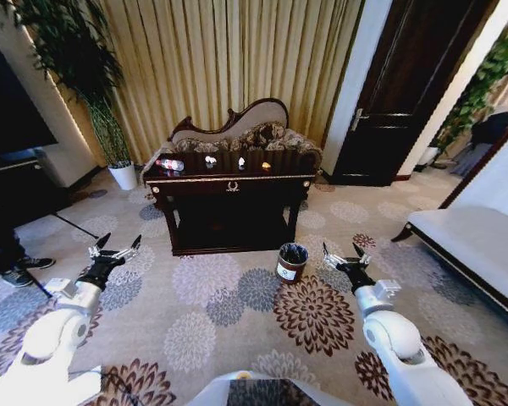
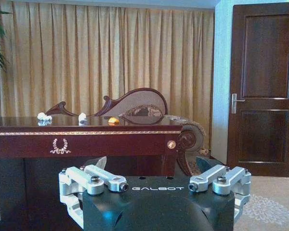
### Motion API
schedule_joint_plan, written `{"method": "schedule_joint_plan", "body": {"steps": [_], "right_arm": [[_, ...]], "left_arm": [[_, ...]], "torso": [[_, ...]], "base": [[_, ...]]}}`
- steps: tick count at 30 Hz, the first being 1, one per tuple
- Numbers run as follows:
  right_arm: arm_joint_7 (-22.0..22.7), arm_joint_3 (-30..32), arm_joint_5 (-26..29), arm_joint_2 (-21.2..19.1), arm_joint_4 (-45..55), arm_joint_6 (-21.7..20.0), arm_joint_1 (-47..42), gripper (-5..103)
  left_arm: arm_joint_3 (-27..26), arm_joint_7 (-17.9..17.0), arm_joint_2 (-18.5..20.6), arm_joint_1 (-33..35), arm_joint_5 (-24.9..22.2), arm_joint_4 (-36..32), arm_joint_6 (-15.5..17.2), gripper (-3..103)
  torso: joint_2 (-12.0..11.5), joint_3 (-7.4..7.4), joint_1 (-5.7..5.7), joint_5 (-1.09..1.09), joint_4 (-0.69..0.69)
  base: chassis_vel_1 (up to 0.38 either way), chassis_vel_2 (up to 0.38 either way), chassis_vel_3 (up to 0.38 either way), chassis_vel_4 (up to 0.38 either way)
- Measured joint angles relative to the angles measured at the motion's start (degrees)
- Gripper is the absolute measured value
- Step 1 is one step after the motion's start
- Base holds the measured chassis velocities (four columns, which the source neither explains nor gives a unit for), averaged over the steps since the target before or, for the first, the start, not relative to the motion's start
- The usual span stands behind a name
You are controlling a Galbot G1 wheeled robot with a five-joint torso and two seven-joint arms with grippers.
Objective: Move to the front of the table and place the trash on the table into the trash bin.
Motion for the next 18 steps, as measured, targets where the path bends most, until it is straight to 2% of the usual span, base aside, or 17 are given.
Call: {"method": "schedule_joint_plan", "body": {"steps": [18], "right_arm": [[0.0,-0.1,-1.0,0.4,-0.1,0.0,-0.4,100]], "left_arm": [[0.4,0.1,-0.3,-0.1,0.0,0.4,-0.2,100]], "torso": [[0.0,0.00,-0.02,0.00,0.00]], "base": [[-0.117,0.113,0.117,-0.120]]}}
